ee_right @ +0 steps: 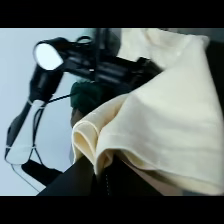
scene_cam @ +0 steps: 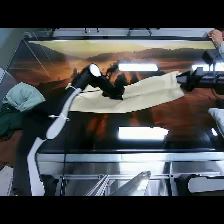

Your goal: Fold the shirts.

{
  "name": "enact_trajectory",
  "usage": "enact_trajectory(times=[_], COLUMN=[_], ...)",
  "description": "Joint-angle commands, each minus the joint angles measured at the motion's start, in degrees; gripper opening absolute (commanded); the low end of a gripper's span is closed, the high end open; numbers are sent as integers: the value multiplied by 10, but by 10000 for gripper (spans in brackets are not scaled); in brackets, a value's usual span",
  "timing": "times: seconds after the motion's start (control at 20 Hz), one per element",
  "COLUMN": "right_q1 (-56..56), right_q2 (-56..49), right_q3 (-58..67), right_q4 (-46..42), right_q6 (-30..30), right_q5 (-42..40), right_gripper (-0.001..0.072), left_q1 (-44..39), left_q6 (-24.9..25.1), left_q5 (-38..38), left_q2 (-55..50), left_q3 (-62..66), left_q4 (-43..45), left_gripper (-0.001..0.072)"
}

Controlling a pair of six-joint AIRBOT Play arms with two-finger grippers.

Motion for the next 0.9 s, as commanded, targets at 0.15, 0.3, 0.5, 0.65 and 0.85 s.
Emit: enact_trajectory(times=[0.15, 0.3, 0.5, 0.65, 0.85], right_q1=[25, 66, 204, 357, 533], right_q2=[66, 66, 47, 2, -143], right_q3=[3, 3, 3, 5, 139], right_q4=[40, 29, 5, 13, 7], right_q6=[45, 45, 22, -28, -65], right_q5=[34, -16, -237, -473, -610], right_gripper=[14, 14, 15, 15, 14], left_q1=[-31, 5, 125, 236, 342], left_q6=[-27, 41, 73, 108, 158], left_q5=[3, -55, -171, -169, -123], left_q2=[-51, 8, 119, 202, 305], left_q3=[75, 75, 75, 73, -27], left_q4=[-56, -214, -370, -433, -432], left_gripper=[4, 4, 4, 4, 6])
